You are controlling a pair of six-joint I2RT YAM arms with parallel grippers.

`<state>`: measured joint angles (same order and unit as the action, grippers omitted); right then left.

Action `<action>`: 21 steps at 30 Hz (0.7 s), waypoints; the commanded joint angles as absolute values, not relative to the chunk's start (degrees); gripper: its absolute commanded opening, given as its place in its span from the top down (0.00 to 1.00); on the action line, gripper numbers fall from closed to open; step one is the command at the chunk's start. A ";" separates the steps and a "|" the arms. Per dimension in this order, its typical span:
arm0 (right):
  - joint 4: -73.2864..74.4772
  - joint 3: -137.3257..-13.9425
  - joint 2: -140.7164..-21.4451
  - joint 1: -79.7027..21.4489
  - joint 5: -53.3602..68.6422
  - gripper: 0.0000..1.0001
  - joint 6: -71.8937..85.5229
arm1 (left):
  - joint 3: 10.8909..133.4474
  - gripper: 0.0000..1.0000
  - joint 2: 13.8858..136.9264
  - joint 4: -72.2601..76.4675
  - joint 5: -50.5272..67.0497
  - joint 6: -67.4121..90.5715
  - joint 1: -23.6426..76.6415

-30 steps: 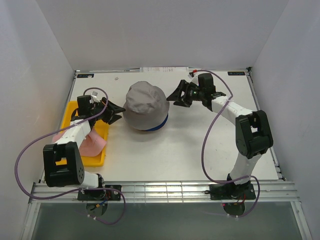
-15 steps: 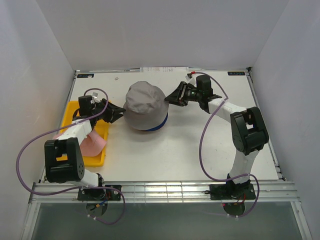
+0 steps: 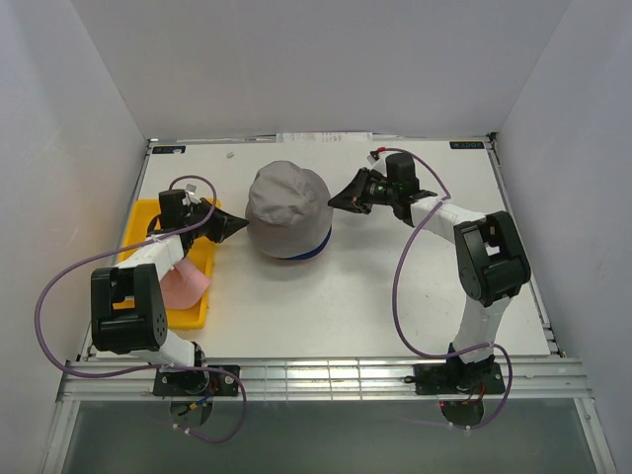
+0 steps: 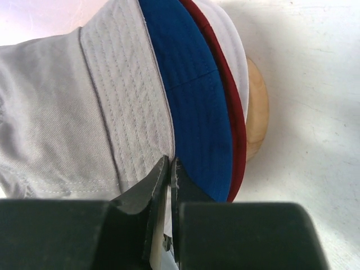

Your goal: Stack the hats

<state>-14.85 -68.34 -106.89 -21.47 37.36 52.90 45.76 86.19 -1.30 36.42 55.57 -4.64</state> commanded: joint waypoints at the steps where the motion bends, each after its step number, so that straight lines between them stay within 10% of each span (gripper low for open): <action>1: -7.23 -68.64 -107.14 -21.80 33.49 0.92 48.52 | 46.67 1.00 86.66 -1.84 35.60 54.58 -4.39; 21: 3.69 -68.99 -108.81 -21.88 29.18 0.92 39.82 | 49.74 1.00 88.59 -6.41 33.31 50.72 -4.48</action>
<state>-4.56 -70.70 -108.16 -22.59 34.39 44.45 48.21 87.70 -2.70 35.97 53.43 -4.62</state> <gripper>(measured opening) 0.087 0.011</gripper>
